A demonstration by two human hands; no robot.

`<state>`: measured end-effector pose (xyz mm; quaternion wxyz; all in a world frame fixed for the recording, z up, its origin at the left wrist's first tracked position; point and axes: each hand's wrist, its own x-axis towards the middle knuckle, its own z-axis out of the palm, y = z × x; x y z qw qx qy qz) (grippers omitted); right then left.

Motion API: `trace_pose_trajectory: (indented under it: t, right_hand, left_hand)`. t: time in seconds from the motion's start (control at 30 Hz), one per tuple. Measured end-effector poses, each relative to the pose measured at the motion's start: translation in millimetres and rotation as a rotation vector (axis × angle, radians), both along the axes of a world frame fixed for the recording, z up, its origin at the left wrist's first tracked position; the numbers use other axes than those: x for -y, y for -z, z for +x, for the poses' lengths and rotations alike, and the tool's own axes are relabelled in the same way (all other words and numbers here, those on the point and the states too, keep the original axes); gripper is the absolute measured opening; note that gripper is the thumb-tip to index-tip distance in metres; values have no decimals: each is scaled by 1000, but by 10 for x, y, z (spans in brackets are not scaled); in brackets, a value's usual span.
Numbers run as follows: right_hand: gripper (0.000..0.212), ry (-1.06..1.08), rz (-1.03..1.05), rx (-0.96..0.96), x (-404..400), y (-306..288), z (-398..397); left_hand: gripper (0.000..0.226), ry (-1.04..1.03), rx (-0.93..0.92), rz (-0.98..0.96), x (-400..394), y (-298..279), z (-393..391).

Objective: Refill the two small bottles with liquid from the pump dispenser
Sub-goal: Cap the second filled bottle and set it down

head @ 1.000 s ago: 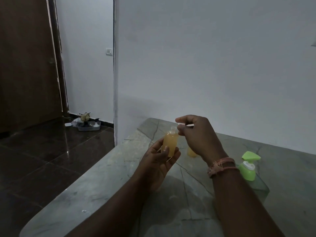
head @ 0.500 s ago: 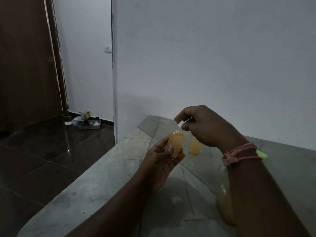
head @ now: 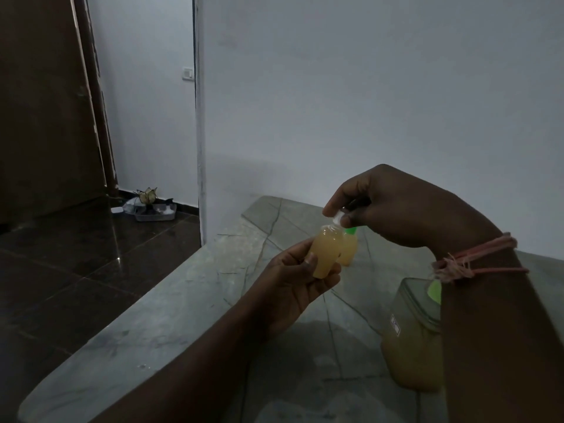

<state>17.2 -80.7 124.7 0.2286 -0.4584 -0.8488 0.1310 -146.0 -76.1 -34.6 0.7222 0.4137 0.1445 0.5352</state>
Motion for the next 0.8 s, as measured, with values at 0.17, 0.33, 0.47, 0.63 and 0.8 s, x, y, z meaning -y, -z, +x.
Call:
trace_pose_trajectory:
  t: [0.17, 0.33, 0.47, 0.63, 0.8]
  right_hand:
    - [22, 12, 16, -16, 3, 2, 9]
    - [20, 40, 29, -18, 26, -6, 7]
    - [11, 79, 19, -33, 40, 8, -30]
    - [29, 178, -26, -69, 68, 15, -84]
    - [64, 311, -19, -74, 135, 8, -136]
  left_hand:
    - [59, 82, 41, -17, 28, -15, -9]
    - [74, 100, 68, -21, 30, -15, -14]
    - [56, 95, 85, -28, 31, -31, -19]
    - [67, 104, 92, -3, 39, -38, -7]
    - [73, 103, 107, -13, 47, -47, 2]
